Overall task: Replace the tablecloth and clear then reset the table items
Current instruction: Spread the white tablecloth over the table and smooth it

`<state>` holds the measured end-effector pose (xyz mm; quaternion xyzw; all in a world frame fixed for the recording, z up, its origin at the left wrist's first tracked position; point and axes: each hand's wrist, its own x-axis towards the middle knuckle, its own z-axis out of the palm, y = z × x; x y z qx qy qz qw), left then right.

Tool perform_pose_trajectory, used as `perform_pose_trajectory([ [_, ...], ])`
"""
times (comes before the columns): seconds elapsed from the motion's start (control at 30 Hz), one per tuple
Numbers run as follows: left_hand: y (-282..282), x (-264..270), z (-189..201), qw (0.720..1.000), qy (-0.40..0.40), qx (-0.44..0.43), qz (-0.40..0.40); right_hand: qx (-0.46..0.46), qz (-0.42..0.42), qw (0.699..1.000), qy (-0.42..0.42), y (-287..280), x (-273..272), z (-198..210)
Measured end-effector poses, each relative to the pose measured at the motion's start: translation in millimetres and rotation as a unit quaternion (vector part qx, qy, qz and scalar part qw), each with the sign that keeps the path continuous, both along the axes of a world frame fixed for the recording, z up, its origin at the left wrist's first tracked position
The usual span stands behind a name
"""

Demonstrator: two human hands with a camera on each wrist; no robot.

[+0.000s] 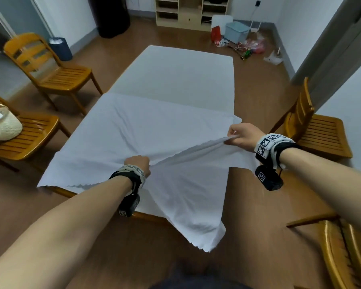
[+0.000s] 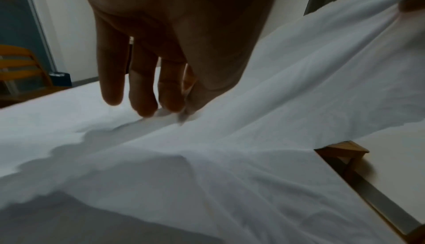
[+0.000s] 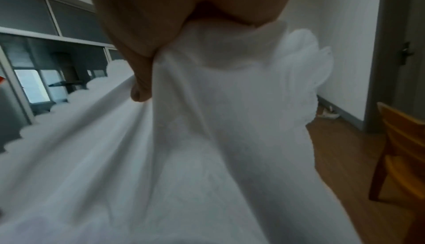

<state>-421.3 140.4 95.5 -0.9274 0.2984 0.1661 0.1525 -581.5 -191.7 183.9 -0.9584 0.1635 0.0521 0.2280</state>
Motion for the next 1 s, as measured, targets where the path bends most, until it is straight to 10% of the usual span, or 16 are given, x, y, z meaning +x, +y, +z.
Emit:
perform_pose_trajectory([
  [0.4,66,87,90,0.96,-0.076,-0.224,0.147,-0.133,-0.063,0.988,0.04,4,40,-5],
  [1.0,-114,151,77,0.896,-0.005,-0.402,0.187,-0.058,-0.097,0.993,0.023,-135,112,-11],
])
